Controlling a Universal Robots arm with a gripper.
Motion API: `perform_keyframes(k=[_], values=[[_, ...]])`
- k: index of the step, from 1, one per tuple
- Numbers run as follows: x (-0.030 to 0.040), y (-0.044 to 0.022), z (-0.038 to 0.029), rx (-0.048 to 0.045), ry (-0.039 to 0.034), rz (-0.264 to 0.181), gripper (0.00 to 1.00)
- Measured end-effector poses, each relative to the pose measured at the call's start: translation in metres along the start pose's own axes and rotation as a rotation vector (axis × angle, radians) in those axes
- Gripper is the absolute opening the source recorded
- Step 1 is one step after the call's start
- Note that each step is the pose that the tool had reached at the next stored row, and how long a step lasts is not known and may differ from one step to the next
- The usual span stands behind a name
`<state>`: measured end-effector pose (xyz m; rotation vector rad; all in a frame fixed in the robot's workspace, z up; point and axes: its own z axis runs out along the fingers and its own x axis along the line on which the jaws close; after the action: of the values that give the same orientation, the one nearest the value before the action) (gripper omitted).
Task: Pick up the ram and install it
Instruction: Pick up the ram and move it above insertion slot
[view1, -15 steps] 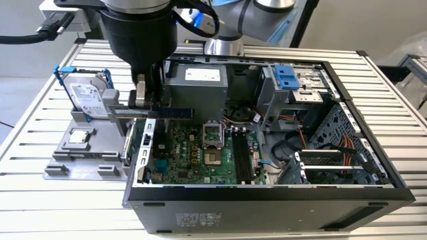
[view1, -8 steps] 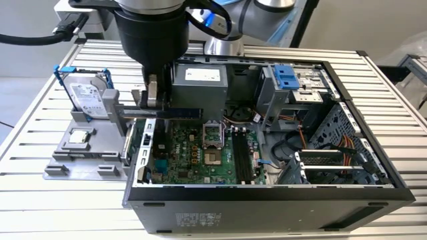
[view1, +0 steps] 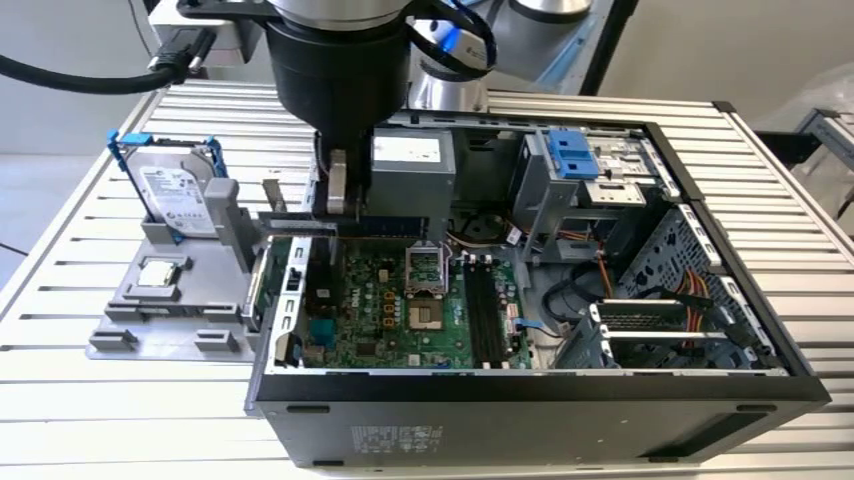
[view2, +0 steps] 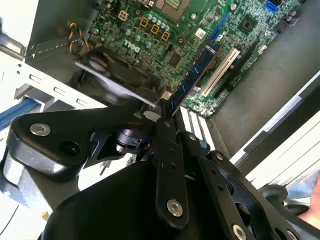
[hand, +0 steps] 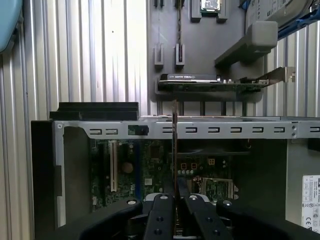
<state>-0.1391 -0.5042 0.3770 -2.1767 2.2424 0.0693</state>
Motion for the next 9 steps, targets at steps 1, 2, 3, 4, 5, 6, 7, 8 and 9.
perform_keyframes(k=[1,2,3,4,5,6,7,8,9], values=[[-0.0001,-0.0022,0.0,0.0,0.0,0.0,0.0],[-0.0001,-0.0046,-0.0001,0.0,0.0,0.0,0.0],[-0.0002,-0.007,-0.0002,-0.0001,0.0,-0.001,0.0],[-0.0003,-0.0096,-0.0002,-0.0001,0.0,-0.001,0.0],[-0.0004,-0.0121,-0.0002,-0.0001,0.0,-0.001,0.0],[-0.0004,-0.0144,-0.0003,-0.0001,-0.0001,-0.001,0.0],[-0.0005,-0.017,-0.0003,-0.0001,0.0,-0.001,0.0],[-0.0006,-0.0195,-0.0004,-0.0001,0.0,-0.001,0.0],[-0.0007,-0.0219,-0.0004,-0.0001,0.0,-0.002,0.0]])
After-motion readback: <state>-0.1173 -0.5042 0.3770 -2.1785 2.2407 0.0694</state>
